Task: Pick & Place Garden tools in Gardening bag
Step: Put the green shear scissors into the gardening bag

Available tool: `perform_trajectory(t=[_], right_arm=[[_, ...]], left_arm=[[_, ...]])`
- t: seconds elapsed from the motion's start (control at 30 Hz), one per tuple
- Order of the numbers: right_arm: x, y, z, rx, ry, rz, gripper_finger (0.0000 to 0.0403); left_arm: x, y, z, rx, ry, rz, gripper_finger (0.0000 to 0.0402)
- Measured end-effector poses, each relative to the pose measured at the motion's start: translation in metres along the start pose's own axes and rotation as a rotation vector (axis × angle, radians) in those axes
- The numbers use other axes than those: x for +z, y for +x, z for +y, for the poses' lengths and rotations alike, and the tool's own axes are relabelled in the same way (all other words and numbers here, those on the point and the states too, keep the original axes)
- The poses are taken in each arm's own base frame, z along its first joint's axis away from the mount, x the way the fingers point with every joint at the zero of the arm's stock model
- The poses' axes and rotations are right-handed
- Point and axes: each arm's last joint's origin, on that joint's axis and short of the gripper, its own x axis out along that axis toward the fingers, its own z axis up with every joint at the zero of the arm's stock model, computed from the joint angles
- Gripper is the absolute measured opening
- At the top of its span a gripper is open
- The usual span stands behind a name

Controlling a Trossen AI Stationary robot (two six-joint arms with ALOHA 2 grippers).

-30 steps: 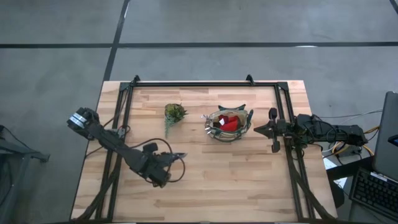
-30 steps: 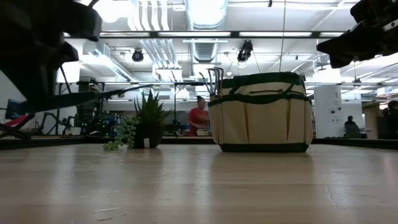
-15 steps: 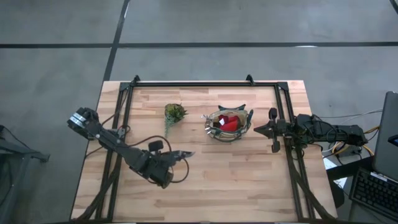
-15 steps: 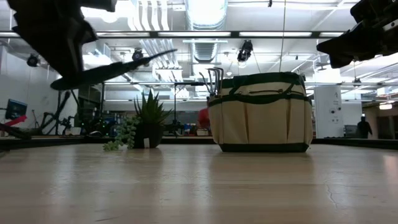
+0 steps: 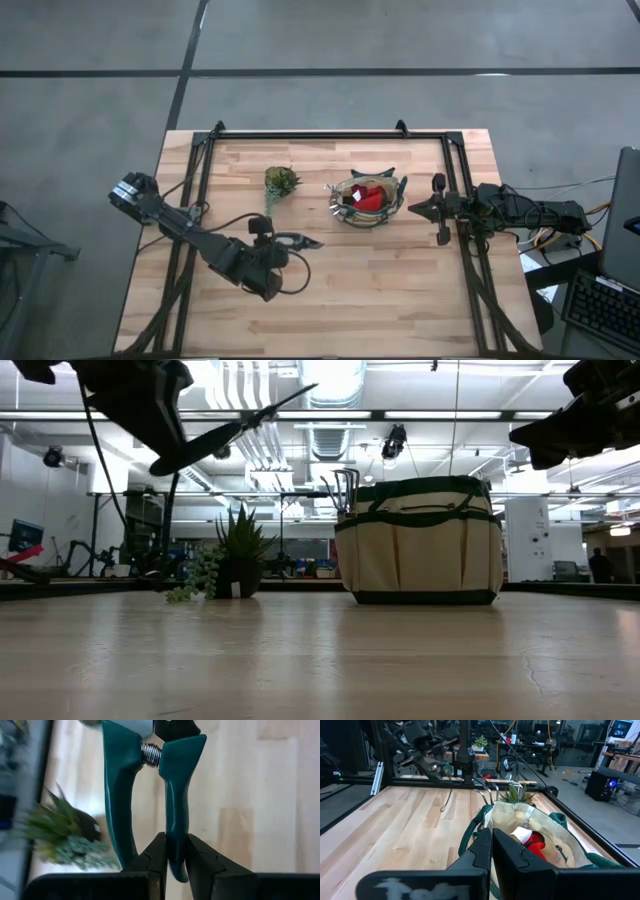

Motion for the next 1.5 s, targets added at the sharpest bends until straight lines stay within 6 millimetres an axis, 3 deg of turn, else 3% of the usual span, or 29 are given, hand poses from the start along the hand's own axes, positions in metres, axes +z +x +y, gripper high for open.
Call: perform_trajectory(t=[0.23, 0.4, 0.5, 0.67, 0.9, 1.17, 1.37, 1.5], right_arm=[[0.000, 0.000, 0.000, 0.000, -0.002, 0.000, 0.0008], [0.000, 0.000, 0.000, 0.000, -0.001, 0.000, 0.0008], [0.000, 0.000, 0.000, 0.000, -0.002, 0.000, 0.0008], [0.000, 0.000, 0.000, 0.000, -0.002, 0.000, 0.0008], [0.000, 0.000, 0.000, 0.000, 0.000, 0.000, 0.0008], [0.000, 0.000, 0.000, 0.000, -0.002, 0.000, 0.0008], [0.000, 0.000, 0.000, 0.001, 0.000, 0.000, 0.0008], [0.000, 0.000, 0.000, 0.000, -0.002, 0.000, 0.0008]], left_arm=[[0.015, -0.005, 0.009, 0.171, 0.204, -0.087, 0.0050], [0.026, -0.003, 0.011, 0.348, 0.525, -0.084, 0.0050], [0.035, 0.001, 0.016, 0.459, 0.621, -0.065, 0.0050], [0.053, 0.011, 0.026, 0.565, 0.775, 0.014, 0.0050], [0.074, 0.032, 0.025, 0.865, 1.152, 0.272, 0.0051], [0.097, 0.056, 0.010, 0.836, 1.207, 0.310, 0.0051], [0.104, 0.083, 0.018, 0.847, 1.205, 0.391, 0.0051], [0.105, 0.090, 0.024, 0.844, 1.195, 0.412, 0.0051]])
